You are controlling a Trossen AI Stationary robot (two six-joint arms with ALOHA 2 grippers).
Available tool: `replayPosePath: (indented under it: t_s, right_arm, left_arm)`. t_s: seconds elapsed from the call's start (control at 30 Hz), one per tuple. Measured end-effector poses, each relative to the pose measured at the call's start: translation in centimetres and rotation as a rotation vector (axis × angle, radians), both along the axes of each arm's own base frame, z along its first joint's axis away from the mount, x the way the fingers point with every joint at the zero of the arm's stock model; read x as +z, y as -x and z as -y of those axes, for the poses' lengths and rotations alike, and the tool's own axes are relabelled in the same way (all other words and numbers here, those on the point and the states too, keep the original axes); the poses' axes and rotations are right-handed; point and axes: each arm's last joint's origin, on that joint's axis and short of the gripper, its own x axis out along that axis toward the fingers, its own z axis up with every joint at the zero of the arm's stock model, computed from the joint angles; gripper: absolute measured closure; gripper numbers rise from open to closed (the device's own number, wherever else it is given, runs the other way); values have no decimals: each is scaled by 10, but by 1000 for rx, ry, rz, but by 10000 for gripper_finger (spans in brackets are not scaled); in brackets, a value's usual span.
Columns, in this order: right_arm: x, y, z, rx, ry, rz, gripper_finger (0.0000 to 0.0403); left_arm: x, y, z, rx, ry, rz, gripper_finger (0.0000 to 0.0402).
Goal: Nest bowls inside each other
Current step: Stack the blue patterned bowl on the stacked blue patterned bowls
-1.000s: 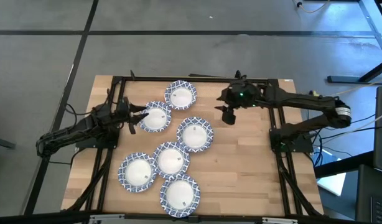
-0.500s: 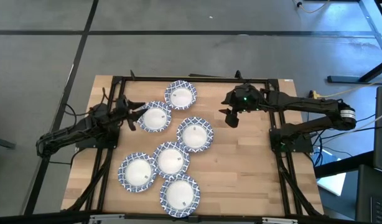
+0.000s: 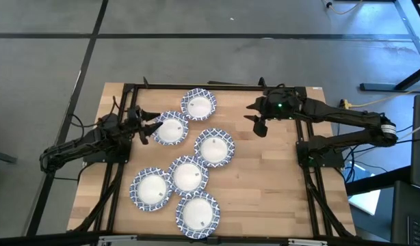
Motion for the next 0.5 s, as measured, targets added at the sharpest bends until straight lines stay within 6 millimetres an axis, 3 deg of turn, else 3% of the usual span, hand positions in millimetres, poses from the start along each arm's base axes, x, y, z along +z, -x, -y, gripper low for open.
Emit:
replayPosePath:
  t_s: [0.3,0.5]
  right_arm:
    - [-20,40,-4,-67,-20,149,210]
    - [-37,50,-8,-108,-89,165,210]
  left_arm:
    - [-6,-5,1,-95,-76,-103,159]
    - [-9,-10,0,-114,-49,-359,159]
